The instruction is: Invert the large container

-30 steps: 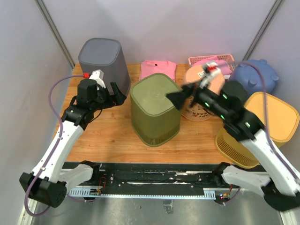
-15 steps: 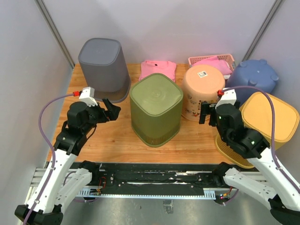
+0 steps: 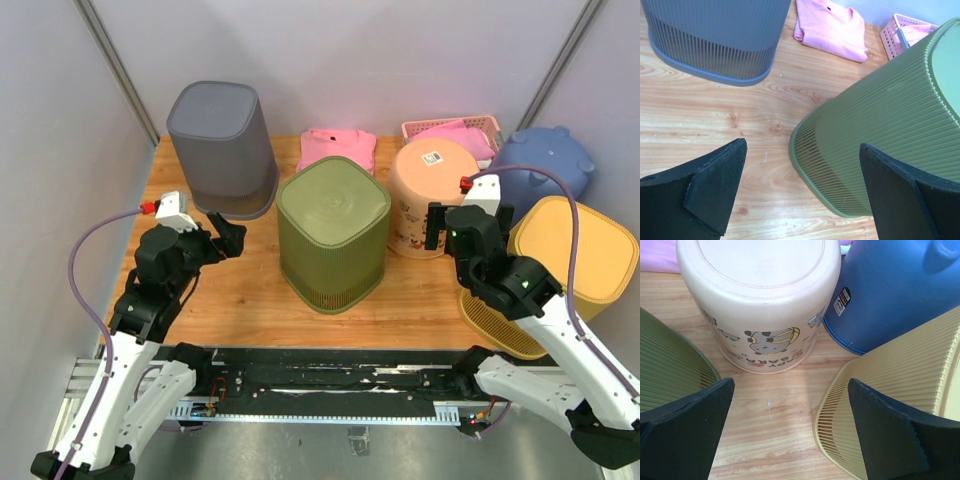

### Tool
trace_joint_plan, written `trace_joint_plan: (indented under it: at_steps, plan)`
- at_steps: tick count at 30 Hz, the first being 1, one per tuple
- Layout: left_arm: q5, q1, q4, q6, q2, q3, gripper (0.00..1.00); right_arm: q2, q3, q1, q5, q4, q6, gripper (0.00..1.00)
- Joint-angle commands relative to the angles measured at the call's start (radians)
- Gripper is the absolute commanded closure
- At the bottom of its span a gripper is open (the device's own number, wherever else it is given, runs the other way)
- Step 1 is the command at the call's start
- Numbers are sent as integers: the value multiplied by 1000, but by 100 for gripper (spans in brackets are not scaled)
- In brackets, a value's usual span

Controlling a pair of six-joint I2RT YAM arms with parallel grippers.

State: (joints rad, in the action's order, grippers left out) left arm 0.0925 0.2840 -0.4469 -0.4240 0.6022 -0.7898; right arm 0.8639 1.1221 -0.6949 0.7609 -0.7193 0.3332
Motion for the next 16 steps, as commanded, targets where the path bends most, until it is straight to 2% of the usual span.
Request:
trace_joint_plan:
  at_steps: [1, 16]
  plan:
    - [36, 3, 37, 17, -35, 17, 1, -21, 10, -9, 36, 24, 16, 1]
    - [44, 3, 58, -12, -46, -7, 1, 37, 41, -8, 14, -3, 38, 1]
